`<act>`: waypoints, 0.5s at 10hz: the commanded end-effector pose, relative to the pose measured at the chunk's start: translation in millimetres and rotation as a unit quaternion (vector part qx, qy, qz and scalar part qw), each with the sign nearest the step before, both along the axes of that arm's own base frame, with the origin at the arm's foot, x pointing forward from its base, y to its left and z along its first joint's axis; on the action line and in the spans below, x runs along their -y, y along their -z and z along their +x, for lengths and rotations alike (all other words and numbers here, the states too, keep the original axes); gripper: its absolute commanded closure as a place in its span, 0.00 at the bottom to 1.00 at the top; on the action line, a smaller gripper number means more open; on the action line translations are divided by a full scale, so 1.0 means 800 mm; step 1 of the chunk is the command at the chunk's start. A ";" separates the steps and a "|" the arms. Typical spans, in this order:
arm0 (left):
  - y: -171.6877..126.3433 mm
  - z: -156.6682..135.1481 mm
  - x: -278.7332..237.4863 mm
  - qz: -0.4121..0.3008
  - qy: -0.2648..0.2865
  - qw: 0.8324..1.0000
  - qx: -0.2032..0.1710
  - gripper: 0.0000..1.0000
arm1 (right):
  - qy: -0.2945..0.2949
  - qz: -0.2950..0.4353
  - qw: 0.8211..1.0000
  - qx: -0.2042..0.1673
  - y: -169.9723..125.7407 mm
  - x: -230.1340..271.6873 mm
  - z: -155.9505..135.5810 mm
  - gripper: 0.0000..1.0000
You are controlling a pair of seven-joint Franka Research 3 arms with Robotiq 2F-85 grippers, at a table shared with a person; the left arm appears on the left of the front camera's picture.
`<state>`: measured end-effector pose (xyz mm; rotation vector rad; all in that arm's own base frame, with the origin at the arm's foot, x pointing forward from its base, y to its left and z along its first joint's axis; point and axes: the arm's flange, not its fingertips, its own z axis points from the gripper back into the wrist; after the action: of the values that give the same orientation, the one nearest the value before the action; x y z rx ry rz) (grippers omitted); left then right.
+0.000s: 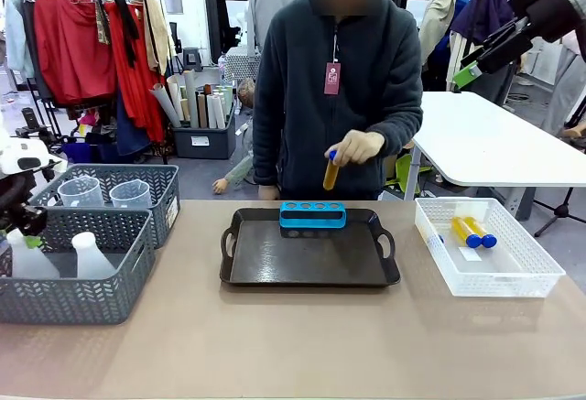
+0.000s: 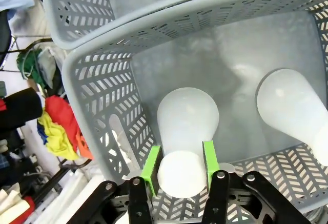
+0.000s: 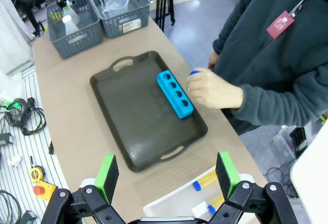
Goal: Prepare the laboratory tools.
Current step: Pick up one Small flask and place it on the Handle tray.
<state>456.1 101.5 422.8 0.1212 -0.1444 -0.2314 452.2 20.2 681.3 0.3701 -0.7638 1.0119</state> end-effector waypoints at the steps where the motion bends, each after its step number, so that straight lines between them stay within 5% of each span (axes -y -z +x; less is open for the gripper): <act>1: -0.010 -0.003 0.000 -0.002 -0.004 1.000 0.007 1.00 | -0.002 0.000 1.000 0.002 -0.001 -0.001 -0.001 0.00; 5: -0.130 -0.014 0.037 -0.026 0.038 0.999 0.006 1.00 | -0.002 0.000 1.000 0.002 -0.001 -0.001 -0.001 0.00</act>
<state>445.8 74.9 501.7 0.0893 -0.1663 -0.2651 452.2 20.2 681.3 0.3701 -0.7636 1.0119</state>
